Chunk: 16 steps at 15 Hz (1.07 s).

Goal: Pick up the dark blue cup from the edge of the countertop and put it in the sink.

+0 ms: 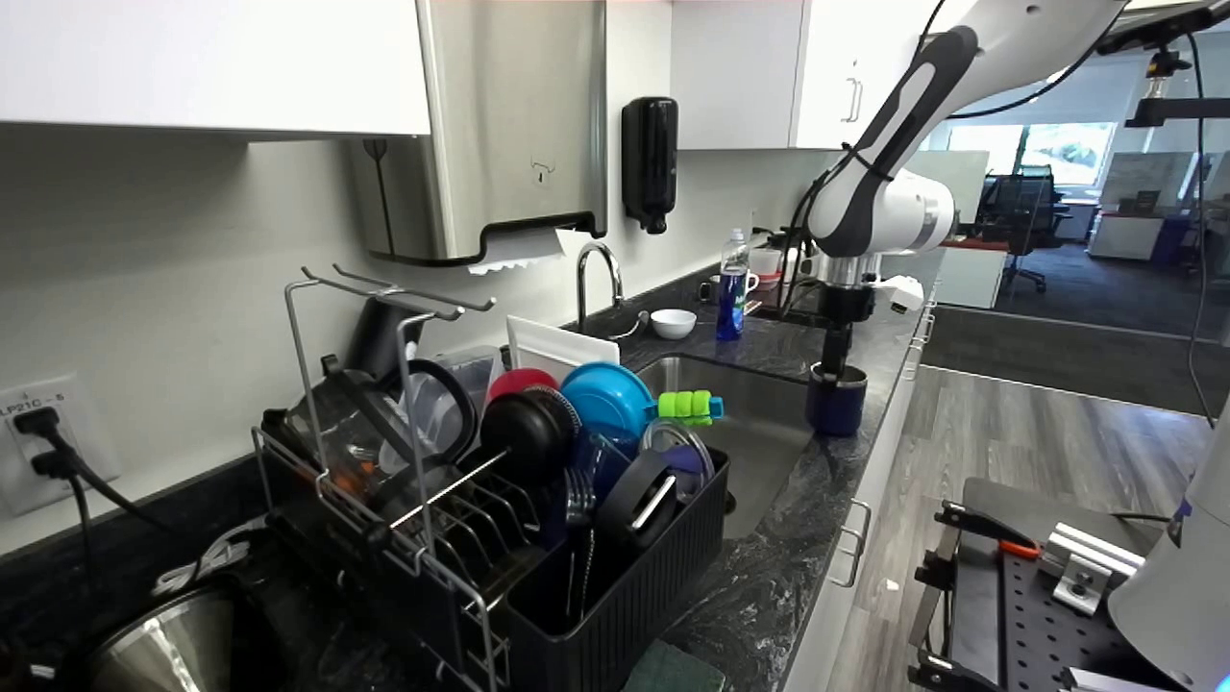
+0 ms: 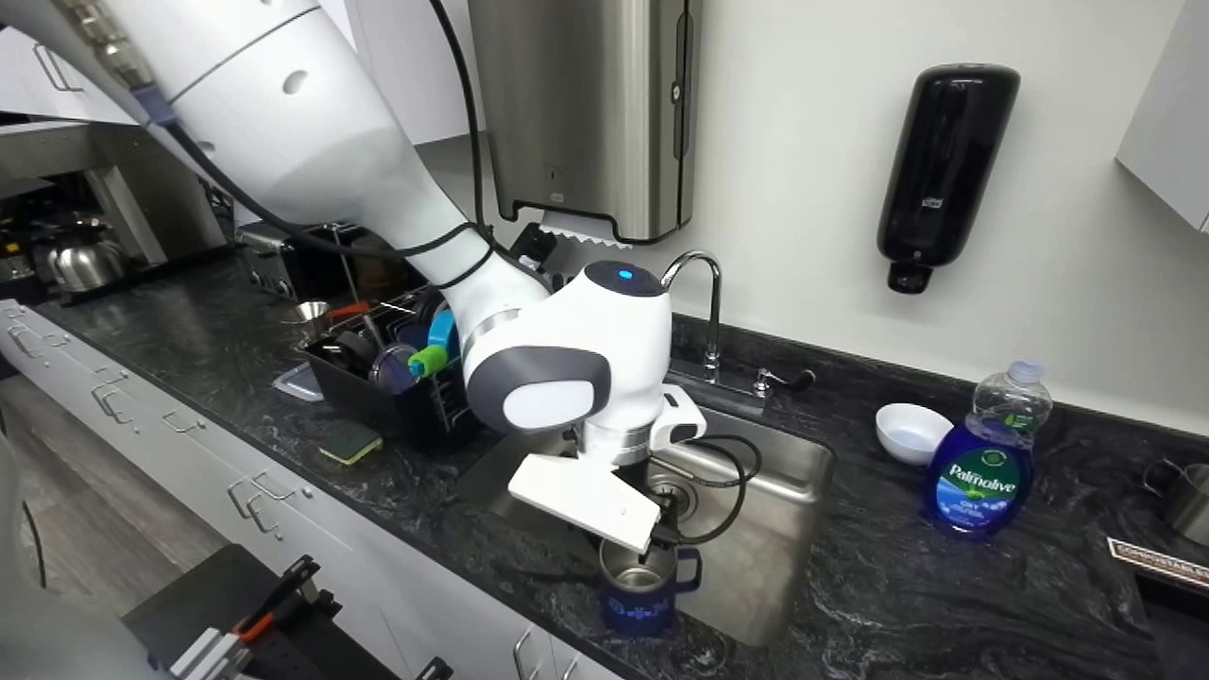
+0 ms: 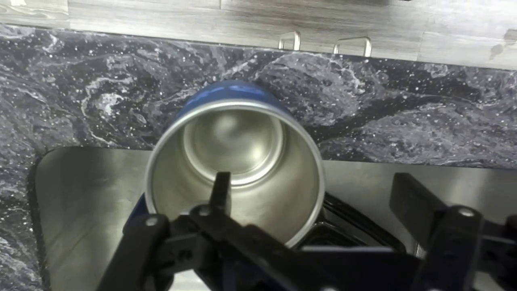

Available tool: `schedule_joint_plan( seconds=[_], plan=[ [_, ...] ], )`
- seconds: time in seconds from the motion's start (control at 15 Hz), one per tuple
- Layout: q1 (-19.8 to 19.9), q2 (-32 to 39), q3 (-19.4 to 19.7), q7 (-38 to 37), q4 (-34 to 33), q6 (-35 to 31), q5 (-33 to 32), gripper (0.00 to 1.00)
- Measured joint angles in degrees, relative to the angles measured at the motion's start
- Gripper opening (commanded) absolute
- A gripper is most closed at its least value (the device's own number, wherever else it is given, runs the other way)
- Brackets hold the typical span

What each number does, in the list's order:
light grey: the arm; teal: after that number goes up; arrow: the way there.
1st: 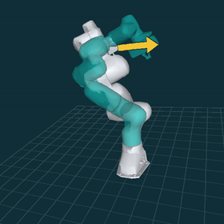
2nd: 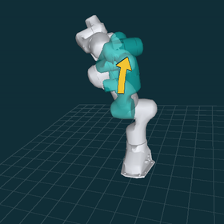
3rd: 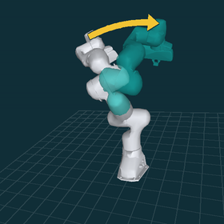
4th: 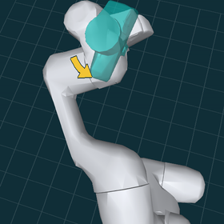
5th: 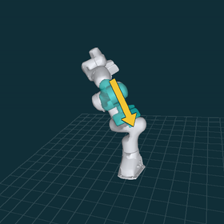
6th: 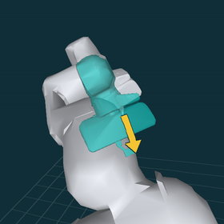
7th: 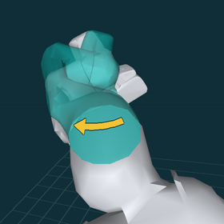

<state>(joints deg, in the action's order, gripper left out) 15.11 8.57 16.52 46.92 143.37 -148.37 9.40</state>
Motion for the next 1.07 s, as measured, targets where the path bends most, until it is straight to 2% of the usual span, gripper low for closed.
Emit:
schedule_joint_plan(
  seconds=[0.47, 0.53, 0.6, 1.07],
  plan=[
    [0.01, 0.0, -1.2, -0.11, 1.18, -0.32, 0.01, 1.0],
    [0.01, 0.0, -1.32, -0.11, 1.32, -0.42, 0.01, 0.75],
    [0.01, 0.0, -1.41, -0.11, 1.44, -0.57, 0.01, 0.74],
    [0.01, 0.0, -1.6, -0.11, 2.74, -3.6, -0.12, 0.25]
  ],
)
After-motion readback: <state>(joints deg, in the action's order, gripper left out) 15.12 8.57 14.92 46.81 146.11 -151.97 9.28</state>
